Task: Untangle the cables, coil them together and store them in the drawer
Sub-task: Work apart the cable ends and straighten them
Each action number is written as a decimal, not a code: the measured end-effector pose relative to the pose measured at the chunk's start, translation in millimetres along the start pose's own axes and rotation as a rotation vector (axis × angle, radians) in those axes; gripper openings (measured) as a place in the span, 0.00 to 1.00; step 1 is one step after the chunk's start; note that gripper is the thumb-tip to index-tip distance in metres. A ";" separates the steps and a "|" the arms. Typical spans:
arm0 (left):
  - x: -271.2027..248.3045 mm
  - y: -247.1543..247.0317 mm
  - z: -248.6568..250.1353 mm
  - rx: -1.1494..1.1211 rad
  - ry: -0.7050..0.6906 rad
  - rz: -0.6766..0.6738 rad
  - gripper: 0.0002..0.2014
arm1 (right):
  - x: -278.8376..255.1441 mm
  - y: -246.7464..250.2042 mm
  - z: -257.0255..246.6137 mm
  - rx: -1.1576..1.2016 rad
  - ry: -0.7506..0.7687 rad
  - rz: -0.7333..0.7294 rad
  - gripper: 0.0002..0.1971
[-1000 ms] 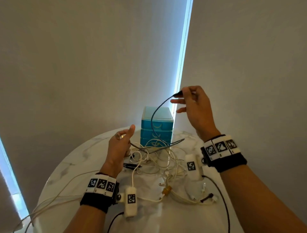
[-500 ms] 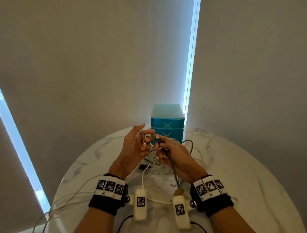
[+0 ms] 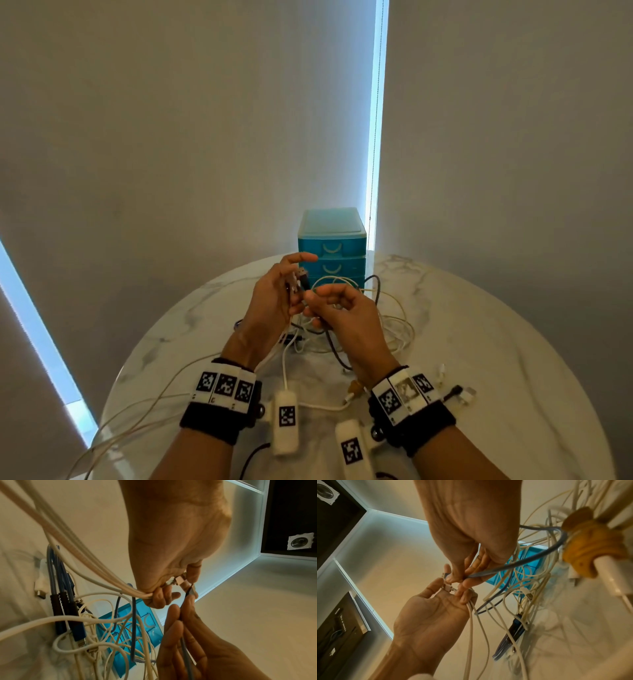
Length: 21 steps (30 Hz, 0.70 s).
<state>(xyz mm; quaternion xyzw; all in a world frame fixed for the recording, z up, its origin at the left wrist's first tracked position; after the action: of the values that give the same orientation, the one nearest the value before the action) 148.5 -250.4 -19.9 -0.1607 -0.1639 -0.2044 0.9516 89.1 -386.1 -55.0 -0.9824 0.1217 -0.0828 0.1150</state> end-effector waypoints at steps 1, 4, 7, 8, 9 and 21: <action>-0.9 -3.5 1.7 -0.012 0.001 -0.003 0.22 | 0.8 -0.4 1.7 0.018 -0.010 0.006 0.15; -4.3 -14.6 4.0 0.120 0.009 -0.010 0.17 | 1.6 -3.9 5.4 0.061 -0.035 -0.007 0.20; -7.2 -16.6 3.3 0.382 -0.015 -0.011 0.14 | 2.2 -5.3 5.1 -0.023 -0.038 0.008 0.25; -8.6 -17.6 6.7 0.428 -0.027 -0.021 0.14 | 2.5 -4.8 4.7 -0.088 -0.048 -0.008 0.26; -10.4 -19.9 12.2 0.448 -0.045 -0.037 0.15 | 2.3 -3.7 4.6 -0.166 -0.075 -0.048 0.28; -10.0 -51.5 37.2 0.653 -0.142 -0.397 0.08 | -3.1 -1.5 -10.1 -0.403 -0.127 -0.285 0.14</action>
<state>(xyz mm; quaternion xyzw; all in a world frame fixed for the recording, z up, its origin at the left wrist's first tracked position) 107.9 -277.7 21.9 0.1720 -0.3138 -0.3102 0.8807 84.6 -386.0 -45.4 -0.9959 -0.0112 -0.0106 -0.0886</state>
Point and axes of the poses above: each hand's wrist, its own x-axis towards the middle knuckle, its own y-axis out of the back of the hand, z = x × y, the point moved 1 cm from there along x, towards the middle knuckle, and after that the axes turned 9 degrees about -y, right-handed, at the moved point
